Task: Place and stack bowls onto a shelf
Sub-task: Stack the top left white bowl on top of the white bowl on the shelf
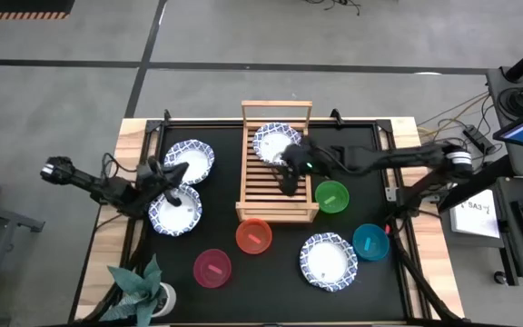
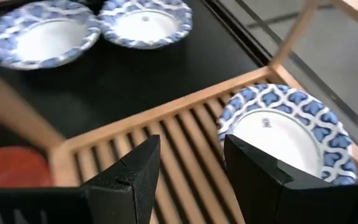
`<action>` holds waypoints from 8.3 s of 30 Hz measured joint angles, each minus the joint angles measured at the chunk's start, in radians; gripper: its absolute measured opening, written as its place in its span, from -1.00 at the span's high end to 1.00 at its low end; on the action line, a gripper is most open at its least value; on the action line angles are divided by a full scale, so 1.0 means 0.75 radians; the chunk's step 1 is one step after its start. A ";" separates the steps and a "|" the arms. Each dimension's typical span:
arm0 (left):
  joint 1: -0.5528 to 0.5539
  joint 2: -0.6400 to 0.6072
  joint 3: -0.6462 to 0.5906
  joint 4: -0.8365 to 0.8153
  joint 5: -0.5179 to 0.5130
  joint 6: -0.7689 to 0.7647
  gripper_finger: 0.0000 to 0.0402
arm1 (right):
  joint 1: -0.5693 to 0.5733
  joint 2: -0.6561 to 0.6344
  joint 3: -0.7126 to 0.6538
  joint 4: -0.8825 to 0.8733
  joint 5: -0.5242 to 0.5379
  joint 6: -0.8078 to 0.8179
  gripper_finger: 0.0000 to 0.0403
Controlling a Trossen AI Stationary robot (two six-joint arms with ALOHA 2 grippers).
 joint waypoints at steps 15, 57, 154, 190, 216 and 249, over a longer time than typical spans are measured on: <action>0.000 0.135 0.000 0.162 0.127 -0.314 1.00 | 0.114 -0.526 -0.635 0.420 -0.022 -0.055 0.16; 0.012 1.264 1.414 -2.145 0.296 -1.326 1.00 | 0.115 -0.746 -0.793 0.666 -0.050 -0.334 0.37; 0.804 1.551 1.411 -1.106 0.899 0.389 1.00 | 0.115 -0.866 -0.793 0.500 -0.115 -0.340 0.37; 0.847 1.935 1.408 -0.642 0.872 0.434 0.22 | 0.115 -0.867 -0.793 0.499 -0.115 -0.359 0.37; 0.890 1.916 1.624 -1.443 1.021 0.474 0.94 | 0.115 -0.867 -0.793 0.483 -0.115 -0.354 0.37; 0.991 2.061 1.638 -1.187 1.043 0.383 1.00 | 0.112 -0.866 -0.793 0.465 -0.103 -0.338 0.37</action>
